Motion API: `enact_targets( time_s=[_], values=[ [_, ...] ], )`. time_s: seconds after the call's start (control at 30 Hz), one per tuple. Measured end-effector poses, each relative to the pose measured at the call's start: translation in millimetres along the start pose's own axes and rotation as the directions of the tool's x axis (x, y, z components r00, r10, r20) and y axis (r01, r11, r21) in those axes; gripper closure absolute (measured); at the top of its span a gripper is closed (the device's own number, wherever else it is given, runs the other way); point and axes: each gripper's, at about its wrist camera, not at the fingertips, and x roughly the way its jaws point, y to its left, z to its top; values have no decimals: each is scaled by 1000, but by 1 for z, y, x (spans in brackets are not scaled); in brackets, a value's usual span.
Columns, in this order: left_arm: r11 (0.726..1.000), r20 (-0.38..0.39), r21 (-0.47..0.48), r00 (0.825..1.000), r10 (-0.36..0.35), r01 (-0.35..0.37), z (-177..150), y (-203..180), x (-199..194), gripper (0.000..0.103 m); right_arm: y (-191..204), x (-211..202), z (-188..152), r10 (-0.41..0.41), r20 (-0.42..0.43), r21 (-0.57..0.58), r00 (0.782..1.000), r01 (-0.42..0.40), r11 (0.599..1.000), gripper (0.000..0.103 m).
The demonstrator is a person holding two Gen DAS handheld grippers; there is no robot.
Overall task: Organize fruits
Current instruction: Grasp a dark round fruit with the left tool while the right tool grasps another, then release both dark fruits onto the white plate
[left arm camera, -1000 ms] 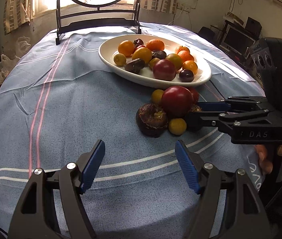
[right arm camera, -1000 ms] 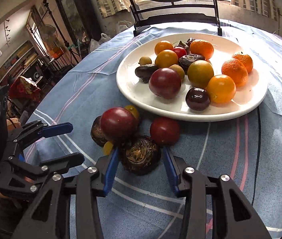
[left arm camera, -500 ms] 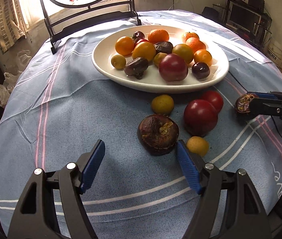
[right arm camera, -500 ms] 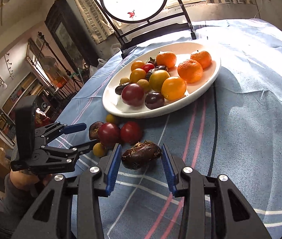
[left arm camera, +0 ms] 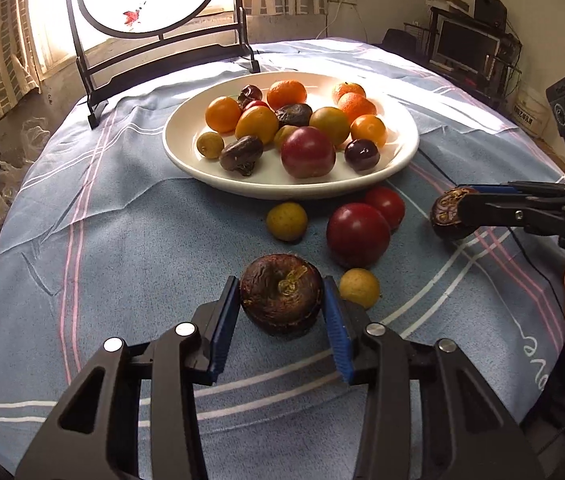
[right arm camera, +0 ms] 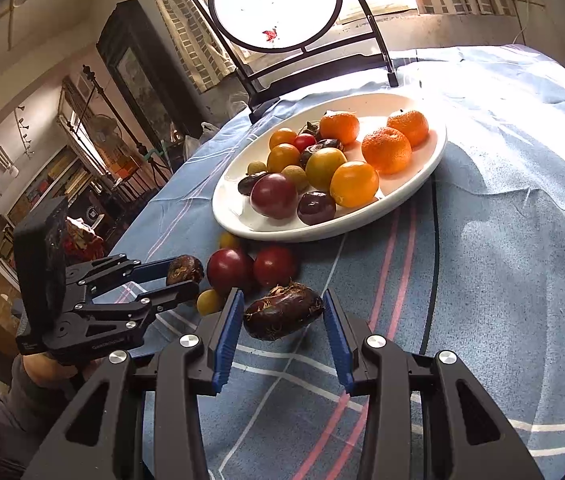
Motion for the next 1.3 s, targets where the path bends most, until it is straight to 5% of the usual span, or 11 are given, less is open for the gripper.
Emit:
enact_targets(
  time_s=[0.3, 0.53, 0.7, 0.77, 0.83, 1.03, 1.3],
  values=[
    [994, 180, -86, 983, -48, 65, 21, 19, -47, 62, -2, -24, 25, 69, 82, 26, 994, -71, 997, 62],
    [990, 166, -98, 983, -82, 99, 68, 25, -17, 62, -9, -19, 89, 72, 92, 32, 993, -76, 997, 62],
    [988, 136, -111, 986, -92, 107, 100, 26, 20, 61, -24, 15, 123, 4, 68, 62, 998, -8, 998, 62],
    [986, 126, -124, 988, -92, 108, 109, 29, 33, 50, -28, 26, 132, -2, 67, 68, 998, -3, 998, 60],
    [982, 134, -156, 988, -82, 103, 113, 35, 37, 39, -28, 30, 139, -17, 74, 62, 997, 12, 998, 37],
    [977, 175, -166, 980, -100, 130, 89, 40, 7, 33, -11, 7, 118, 1, 102, 12, 995, -2, 1000, 36],
    [993, 71, 11, 991, -118, 117, 11, -8, -19, 34, -5, -22, 49, 2, 76, 15, 997, -3, 1000, 35]
  ],
)
